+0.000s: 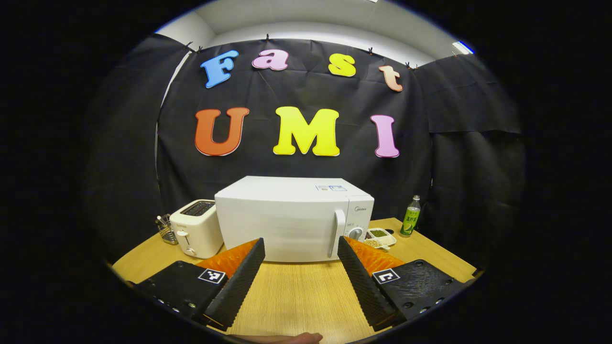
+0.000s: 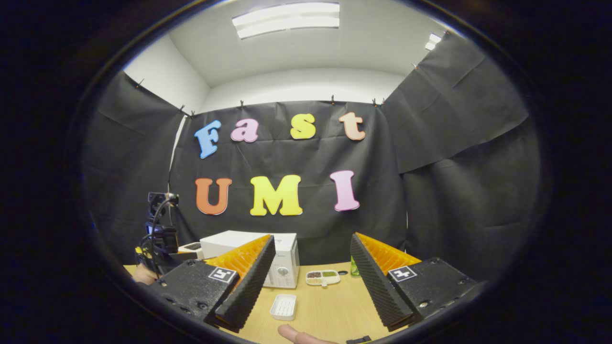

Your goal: Open the microwave oven with the left hand, put the food in, and close the microwave oven.

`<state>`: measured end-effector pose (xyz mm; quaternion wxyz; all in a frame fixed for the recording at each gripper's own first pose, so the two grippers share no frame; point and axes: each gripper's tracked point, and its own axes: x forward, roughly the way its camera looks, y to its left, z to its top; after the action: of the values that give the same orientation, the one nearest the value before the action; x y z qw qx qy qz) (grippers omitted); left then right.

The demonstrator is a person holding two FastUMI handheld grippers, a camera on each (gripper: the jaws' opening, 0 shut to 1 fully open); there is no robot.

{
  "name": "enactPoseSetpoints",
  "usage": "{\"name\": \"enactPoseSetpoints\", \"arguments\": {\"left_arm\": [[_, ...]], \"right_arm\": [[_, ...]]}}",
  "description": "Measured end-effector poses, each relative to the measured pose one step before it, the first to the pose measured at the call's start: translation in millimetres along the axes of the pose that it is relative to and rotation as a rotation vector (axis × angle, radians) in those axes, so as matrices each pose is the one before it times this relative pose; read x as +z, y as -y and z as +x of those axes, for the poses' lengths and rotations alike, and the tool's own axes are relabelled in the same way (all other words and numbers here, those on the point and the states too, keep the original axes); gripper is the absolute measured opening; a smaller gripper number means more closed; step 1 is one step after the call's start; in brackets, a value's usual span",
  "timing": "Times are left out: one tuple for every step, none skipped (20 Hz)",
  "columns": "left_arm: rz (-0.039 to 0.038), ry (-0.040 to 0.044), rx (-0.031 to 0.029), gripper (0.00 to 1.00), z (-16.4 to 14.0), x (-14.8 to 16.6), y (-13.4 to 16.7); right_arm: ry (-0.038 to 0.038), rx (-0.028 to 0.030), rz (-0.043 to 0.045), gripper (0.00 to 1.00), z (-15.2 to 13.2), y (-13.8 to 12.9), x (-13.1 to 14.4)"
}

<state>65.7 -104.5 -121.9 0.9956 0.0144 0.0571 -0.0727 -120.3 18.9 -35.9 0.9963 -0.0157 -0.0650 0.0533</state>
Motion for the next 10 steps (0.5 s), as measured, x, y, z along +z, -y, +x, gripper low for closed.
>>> {"name": "enactPoseSetpoints", "arguments": {"left_arm": [[-0.00124, 0.01426, -0.00288, 0.95, -10.19, 11.25, 2.40], [-0.00938, 0.01764, -0.00821, 0.95, -9.86, 11.75, 2.84], [-0.01794, 0.02670, -0.01190, 0.95, -8.38, 14.04, 3.20], [-0.00783, 0.02647, -0.01229, 0.95, -8.55, 12.21, 3.93], [0.01157, 0.02034, -0.00447, 0.95, -6.39, 10.48, 2.24], [0.02199, 0.01501, 0.00780, 0.95, -6.44, 9.44, -1.44], [0.01934, 0.00662, 0.01570, 0.95, -6.32, 6.60, -3.35], [0.01156, -0.00032, 0.01952, 0.95, -7.89, 5.64, -4.41], [0.00279, -0.00362, 0.02559, 0.95, -7.83, 4.92, -5.18], [0.00241, 0.01114, 0.02929, 0.95, -8.11, 6.97, -6.61]], "right_arm": [[0.00393, 0.00029, 0.00587, 1.00, -2.26, -0.34, 2.27], [0.00535, 0.00017, 0.00301, 0.91, -1.39, -0.07, 2.67], [0.00655, -0.00457, 0.00077, 0.92, -1.35, 1.61, 1.73], [0.00973, -0.00608, 0.00009, 1.00, -1.77, 1.91, 3.28], [0.00955, -0.00837, -0.00243, 1.00, -0.33, 1.96, 2.93], [0.01115, -0.01244, 0.00074, 1.00, -1.34, 2.89, 4.14], [0.00687, -0.01205, -0.00024, 1.00, -0.55, 2.32, 2.22], [0.00321, -0.00461, -0.00334, 1.00, -0.28, 0.77, 2.05], [0.00179, -0.00033, -0.00169, 1.00, -1.20, 0.01, 1.88], [0.00175, 0.00017, -0.00132, 1.00, -0.90, 0.13, 2.30]]}}
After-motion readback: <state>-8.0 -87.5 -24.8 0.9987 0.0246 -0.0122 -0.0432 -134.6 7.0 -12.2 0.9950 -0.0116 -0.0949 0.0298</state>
